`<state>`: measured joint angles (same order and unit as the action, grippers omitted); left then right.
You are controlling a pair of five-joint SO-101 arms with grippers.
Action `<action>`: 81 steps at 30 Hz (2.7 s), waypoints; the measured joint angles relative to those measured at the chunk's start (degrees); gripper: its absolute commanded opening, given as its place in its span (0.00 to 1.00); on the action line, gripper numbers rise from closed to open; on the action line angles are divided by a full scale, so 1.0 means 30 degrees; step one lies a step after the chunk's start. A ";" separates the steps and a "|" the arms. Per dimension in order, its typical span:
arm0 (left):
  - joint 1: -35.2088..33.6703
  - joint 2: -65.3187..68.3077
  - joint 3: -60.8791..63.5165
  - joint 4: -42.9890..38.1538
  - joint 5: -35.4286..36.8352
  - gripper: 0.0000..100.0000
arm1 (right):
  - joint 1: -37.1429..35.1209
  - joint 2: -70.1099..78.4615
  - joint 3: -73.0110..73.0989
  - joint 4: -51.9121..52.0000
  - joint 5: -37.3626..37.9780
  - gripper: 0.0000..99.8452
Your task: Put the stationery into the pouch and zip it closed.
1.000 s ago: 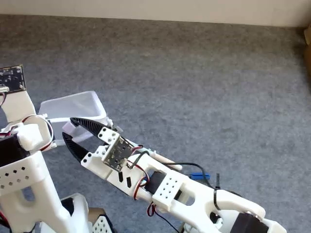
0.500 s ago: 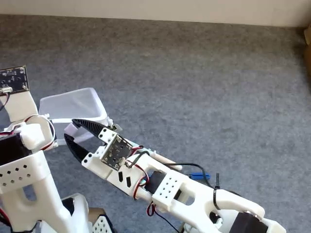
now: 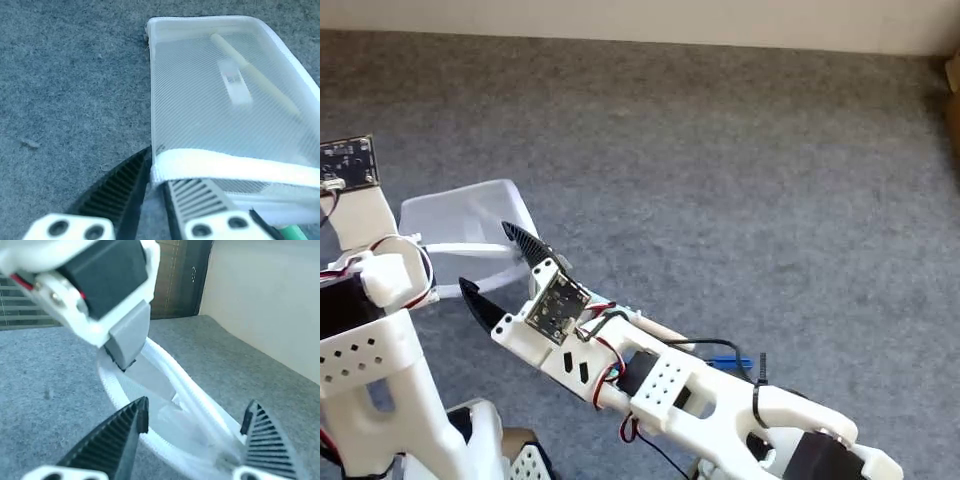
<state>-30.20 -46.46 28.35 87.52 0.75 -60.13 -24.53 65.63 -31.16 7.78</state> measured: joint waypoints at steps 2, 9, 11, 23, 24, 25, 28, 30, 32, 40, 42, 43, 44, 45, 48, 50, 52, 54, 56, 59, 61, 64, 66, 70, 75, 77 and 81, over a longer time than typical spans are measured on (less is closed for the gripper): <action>0.0000 0.0000 0.0000 -0.0029 0.0000 0.01 | 0.0000 0.0000 0.0000 0.0000 -0.0059 0.26; -0.0088 0.0000 0.0000 -0.0059 0.0000 0.01 | -0.0117 -0.3780 0.1582 0.1612 -0.0117 0.25; -0.0088 0.0000 0.0000 -0.0059 0.0000 0.01 | -0.0147 -0.5949 0.1905 0.3663 -0.0381 0.25; -0.0088 0.0000 0.0000 -0.0088 0.0000 0.01 | 0.0615 -1.2132 -0.4835 2.2242 -0.2725 0.25; -0.0088 0.0000 0.0000 -0.0088 0.0000 0.01 | 0.0762 -1.2132 -0.5509 2.3355 -0.2725 0.25; -0.0088 0.0000 0.0000 -0.0088 0.0000 0.01 | 0.0791 -1.2161 -0.6095 2.4322 -0.2725 0.25; -0.0088 0.0000 0.0000 -0.0088 0.0000 0.01 | 0.0791 -1.2220 -0.6974 2.6784 -0.2725 0.25; -0.0088 0.0000 0.0000 -0.0088 0.0000 0.01 | 0.0850 -1.2220 -0.6974 2.8073 -0.2344 0.25; -0.0088 0.0000 0.0000 -0.0088 0.0000 0.01 | 0.0850 -1.2278 -0.6769 2.9040 -0.1612 0.25; -0.0088 0.0000 0.0000 -0.0088 0.0000 0.01 | 0.0498 -1.1722 -0.3399 2.9421 -0.1172 0.25; -0.0088 0.0000 0.0000 -0.0088 0.0000 0.01 | 0.0176 -1.0374 -0.3311 2.9275 -0.1172 0.25; -0.0088 0.0000 0.0000 -0.0088 0.0000 0.01 | 0.0088 -0.9553 -0.3311 2.9040 -0.1172 0.25; -0.0088 0.0000 0.0000 -0.0088 0.0000 0.01 | 0.0029 -0.8645 -0.3311 2.8747 -0.1172 0.25; -0.0088 0.0000 0.0000 -0.0088 0.0000 0.01 | 0.0000 -0.7707 -0.3311 2.8484 -0.1172 0.25; -0.0088 0.0000 0.0000 -0.0088 0.0000 0.01 | -0.0088 -0.4630 -0.3692 2.7751 -0.1172 0.25; -0.0322 0.0000 0.0000 -0.0147 0.0000 0.01 | -0.0088 -0.2813 -0.4278 2.7399 -0.1172 0.25; -0.0703 0.0000 0.0000 -0.0381 0.0000 0.01 | -0.0117 -0.1231 -0.4952 2.7282 -0.1172 0.25; -0.0908 0.0000 0.0000 -0.0527 0.0000 0.01 | -0.0176 0.0234 -0.5744 2.7223 -0.1172 0.25; -0.0938 0.0000 0.0000 -0.0527 0.0000 0.01 | -0.0176 0.1553 -0.6447 2.7165 -0.1172 0.25; -0.0996 0.0000 0.0000 -0.0527 0.0000 0.01 | -0.0176 0.3223 -0.7443 2.7106 -0.1172 0.25; -0.0996 0.0000 0.0000 -0.0527 0.0000 0.01 | -0.0176 0.4278 -0.7971 2.7106 -0.1172 0.25; -0.0996 0.0000 0.0000 -0.0527 0.0000 0.01 | -0.0176 0.5451 -0.8586 2.7077 -0.1172 0.25; -0.1055 0.0000 0.0000 -0.0527 0.0000 0.01 | -0.0176 0.6154 -0.8908 2.7077 -0.1172 0.25; -0.1143 0.0029 0.0000 -0.0557 -0.0029 0.01 | -0.0176 0.7209 -0.9407 2.6901 -0.1172 0.21; -0.1172 0.0029 0.0000 -0.0557 -0.0029 0.01 | -0.0176 0.7883 -0.9465 2.6725 -0.1172 0.09; -0.1172 0.0029 0.0000 -0.0557 -0.0029 0.01 | -0.0176 0.7912 -0.9465 2.6374 -0.1143 0.06; -0.1172 0.0029 0.0000 -0.0557 -0.0029 0.01 | -0.0176 0.7941 -0.9465 2.6198 -0.1055 0.03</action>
<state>-33.71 -46.37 28.35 85.85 0.66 -60.66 -0.70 37.23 47.43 4.62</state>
